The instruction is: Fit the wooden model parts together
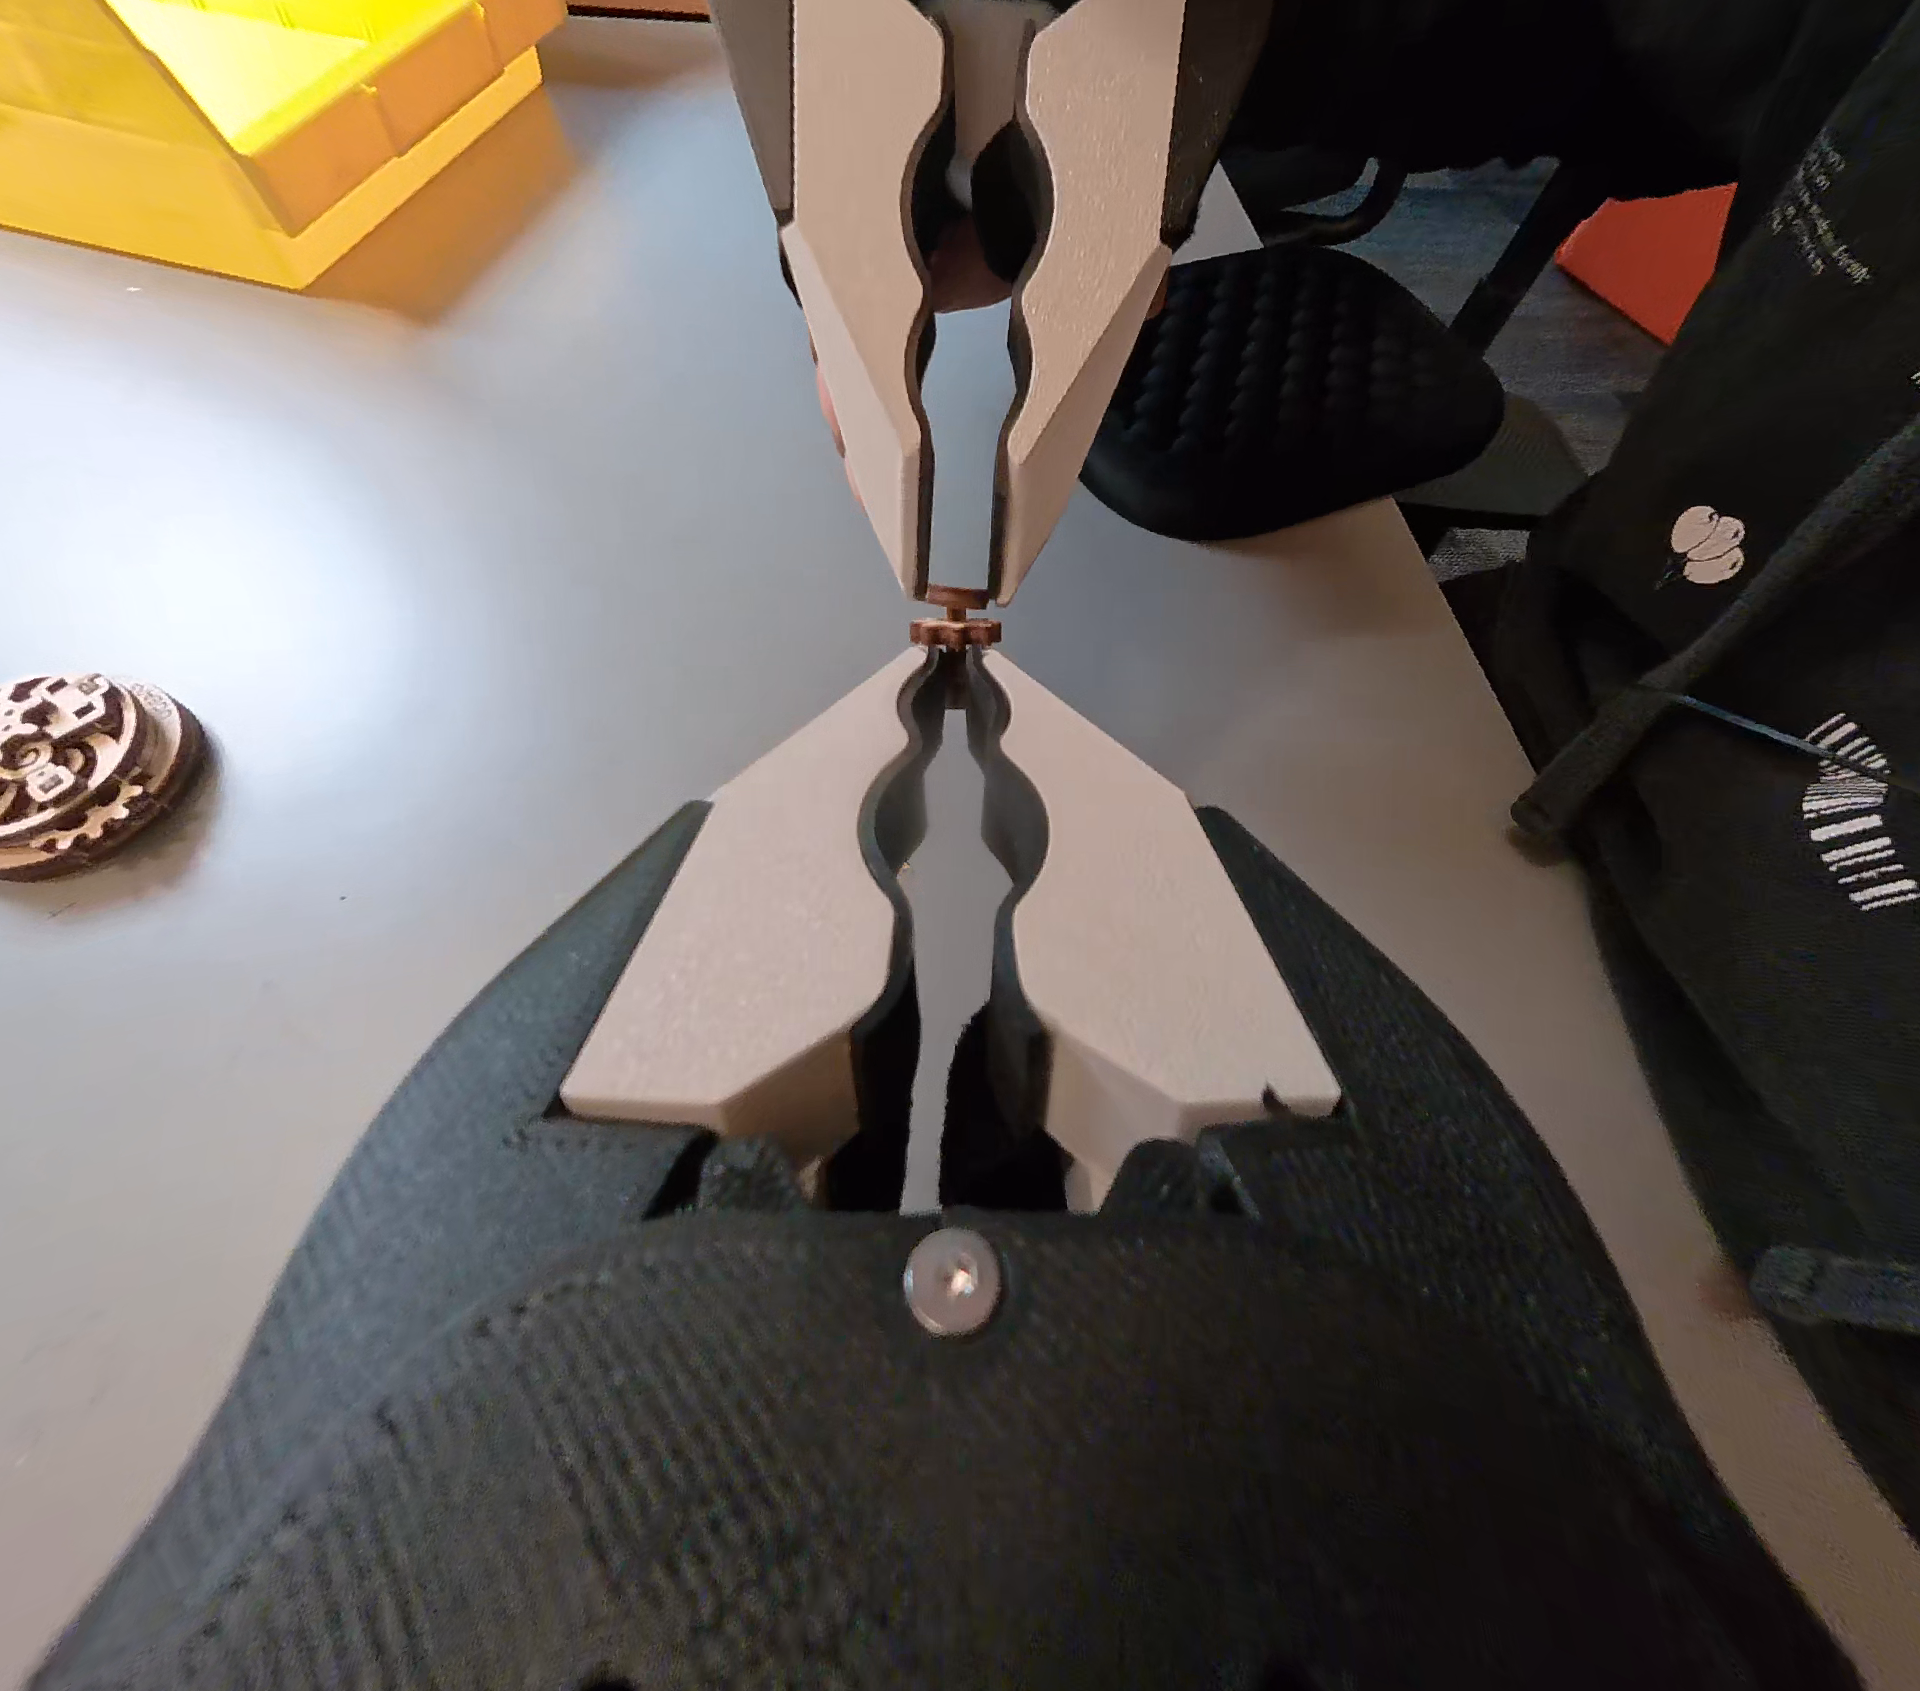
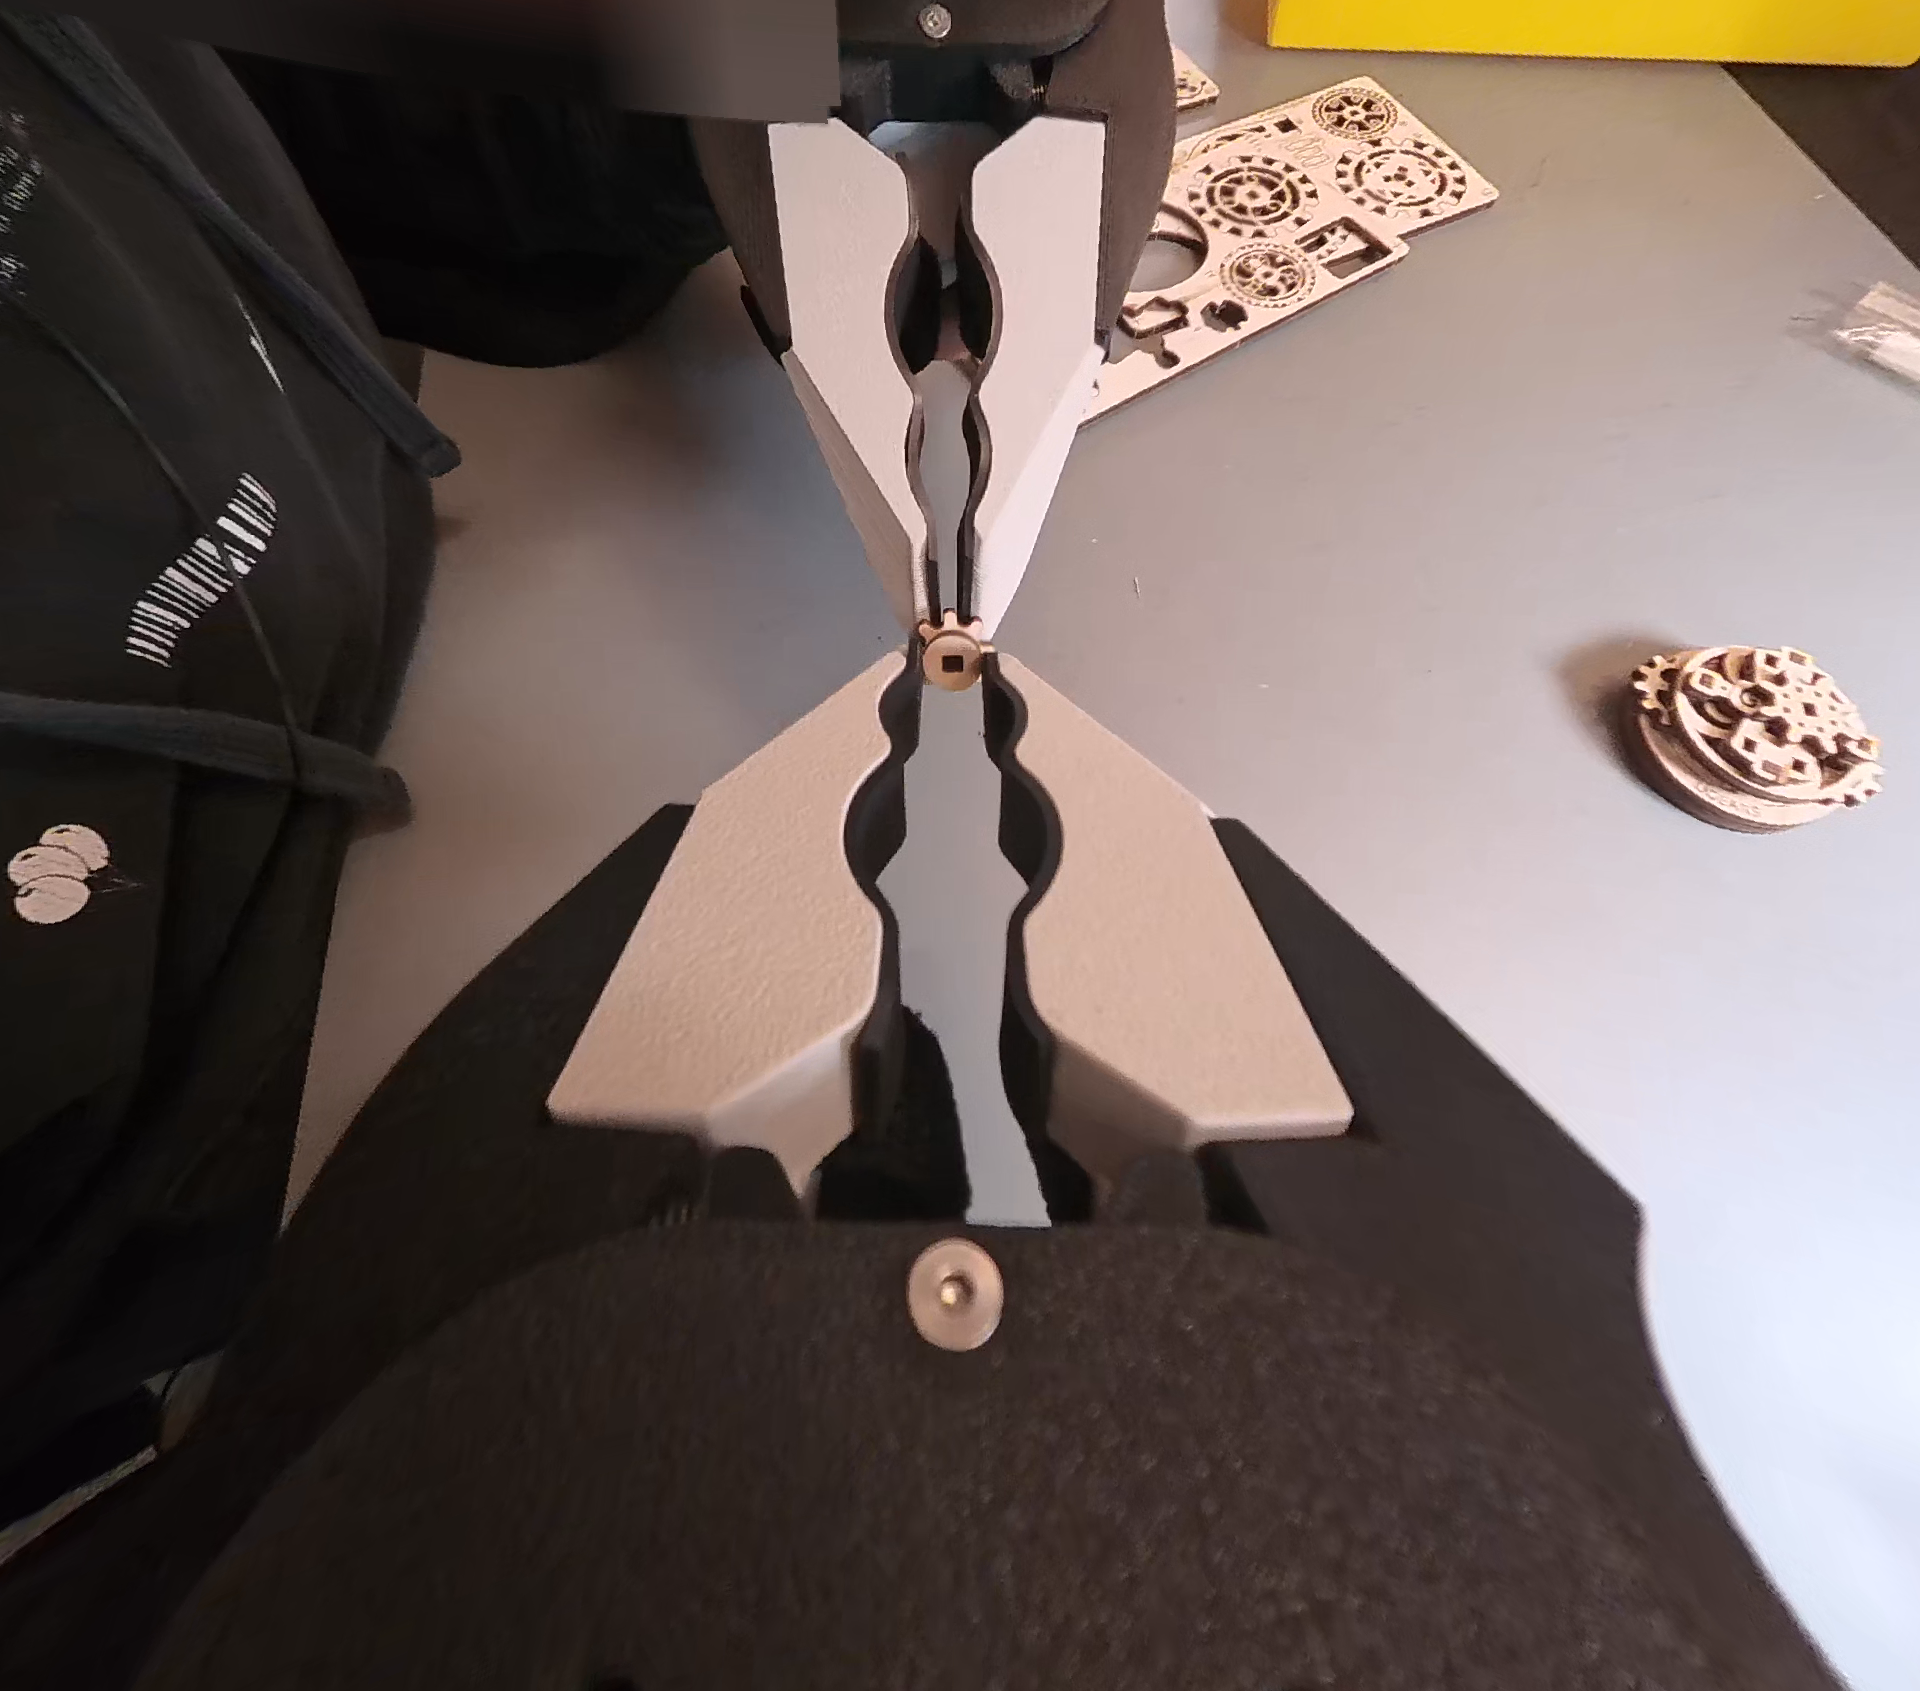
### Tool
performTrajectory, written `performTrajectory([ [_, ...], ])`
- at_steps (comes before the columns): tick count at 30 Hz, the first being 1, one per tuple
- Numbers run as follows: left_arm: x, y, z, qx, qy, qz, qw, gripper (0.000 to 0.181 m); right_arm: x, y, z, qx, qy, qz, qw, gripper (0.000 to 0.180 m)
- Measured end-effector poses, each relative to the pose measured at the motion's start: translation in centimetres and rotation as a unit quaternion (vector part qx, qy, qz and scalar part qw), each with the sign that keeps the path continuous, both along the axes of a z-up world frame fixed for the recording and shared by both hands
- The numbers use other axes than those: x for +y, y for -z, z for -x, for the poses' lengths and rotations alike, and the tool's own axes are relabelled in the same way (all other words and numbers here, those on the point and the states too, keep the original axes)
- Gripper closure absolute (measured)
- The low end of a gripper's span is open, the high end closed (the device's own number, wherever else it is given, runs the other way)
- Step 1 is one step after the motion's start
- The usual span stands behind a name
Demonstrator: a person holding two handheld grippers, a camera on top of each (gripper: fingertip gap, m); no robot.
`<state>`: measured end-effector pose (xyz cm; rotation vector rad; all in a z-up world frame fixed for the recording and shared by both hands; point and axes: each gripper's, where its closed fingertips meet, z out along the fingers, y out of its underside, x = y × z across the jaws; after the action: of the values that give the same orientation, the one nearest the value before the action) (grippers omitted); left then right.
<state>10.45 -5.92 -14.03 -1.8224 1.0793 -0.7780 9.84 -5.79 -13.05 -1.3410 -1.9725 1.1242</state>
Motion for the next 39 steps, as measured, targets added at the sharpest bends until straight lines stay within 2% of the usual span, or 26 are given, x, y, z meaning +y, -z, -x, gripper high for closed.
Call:
performTrajectory([
  [10, 0.1, 0.1, -0.1, -0.001, 0.001, -0.012, 1.0, 0.18, -0.1, 0.4, 0.1, -0.012, -0.006, -0.014, 1.0, 0.171],
  [22, 0.6, -0.3, 0.1, -0.04, 0.002, 0.003, 0.999, 0.179, 0.4, -0.1, 0.3, 0.009, 0.011, 0.035, 0.999, 0.17],
  [26, 0.7, 0.4, 0.6, -0.007, -0.004, -0.019, 1.0, 0.179, 0.8, -0.8, -0.1, 0.02, 0.018, 0.033, 0.999, 0.157],
  [31, 0.4, 0.2, 0.3, 0.014, 0.011, -0.061, 0.998, 0.179, 0.3, 0.6, 0.0, 0.001, 0.019, 0.023, 1.0, 0.145],
  [33, 0.2, 0.3, 0.0, 0.024, 0.018, -0.074, 0.997, 0.179, 0.0, 0.8, 0.1, 0.002, 0.016, 0.023, 1.0, 0.146],
  [36, 0.1, 0.1, -0.1, 0.026, 0.021, -0.09, 0.995, 0.179, -0.4, 0.6, 0.2, 0.012, 0.007, 0.026, 1.0, 0.165],
  [39, 0.3, -0.3, 0.2, 0.02, 0.014, -0.099, 0.995, 0.173, -0.4, 0.1, 0.2, 0.035, 0.006, 0.006, 0.999, 0.165],
])
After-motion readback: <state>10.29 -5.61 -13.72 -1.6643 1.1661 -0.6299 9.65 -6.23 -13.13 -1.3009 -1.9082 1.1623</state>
